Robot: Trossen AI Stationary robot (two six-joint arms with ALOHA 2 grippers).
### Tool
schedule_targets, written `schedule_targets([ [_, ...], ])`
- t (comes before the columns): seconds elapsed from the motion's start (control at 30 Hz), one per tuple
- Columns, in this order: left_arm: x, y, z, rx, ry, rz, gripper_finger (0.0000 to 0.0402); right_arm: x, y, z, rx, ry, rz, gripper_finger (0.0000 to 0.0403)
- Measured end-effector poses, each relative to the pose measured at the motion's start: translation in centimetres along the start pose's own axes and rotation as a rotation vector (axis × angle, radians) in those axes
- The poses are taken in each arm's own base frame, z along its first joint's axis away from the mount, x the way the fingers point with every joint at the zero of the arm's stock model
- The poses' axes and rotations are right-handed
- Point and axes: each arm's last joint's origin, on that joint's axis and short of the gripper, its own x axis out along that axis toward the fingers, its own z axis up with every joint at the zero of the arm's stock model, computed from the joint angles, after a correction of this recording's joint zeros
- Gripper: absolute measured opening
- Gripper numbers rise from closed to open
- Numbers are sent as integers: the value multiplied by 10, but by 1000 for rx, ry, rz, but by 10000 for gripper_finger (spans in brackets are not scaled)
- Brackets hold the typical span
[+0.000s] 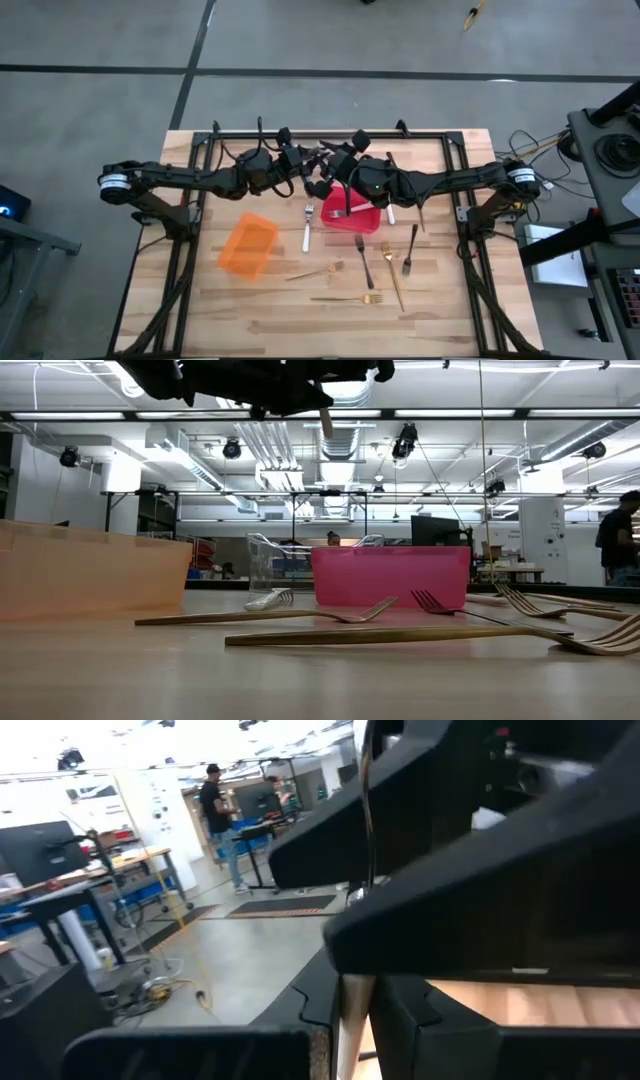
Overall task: Sort silverware by color (type)
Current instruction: Put the white fork into the red bin
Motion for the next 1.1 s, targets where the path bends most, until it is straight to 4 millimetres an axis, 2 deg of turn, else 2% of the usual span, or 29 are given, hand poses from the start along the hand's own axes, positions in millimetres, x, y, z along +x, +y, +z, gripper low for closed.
schedule_targets([
  [0.2,0,0,0,-2,0,-1,17,0,0,0,6,1,-1,115],
  [0.47,0,0,0,-2,3,-1,17,0,0,0,4,1,2,26],
  [0.83,0,0,-1,-34,12,-1,88,0,0,0,-4,6,-1,21],
  [1.1,0,1,-3,-29,26,1,159,-5,-5,3,1,21,3,20],
])
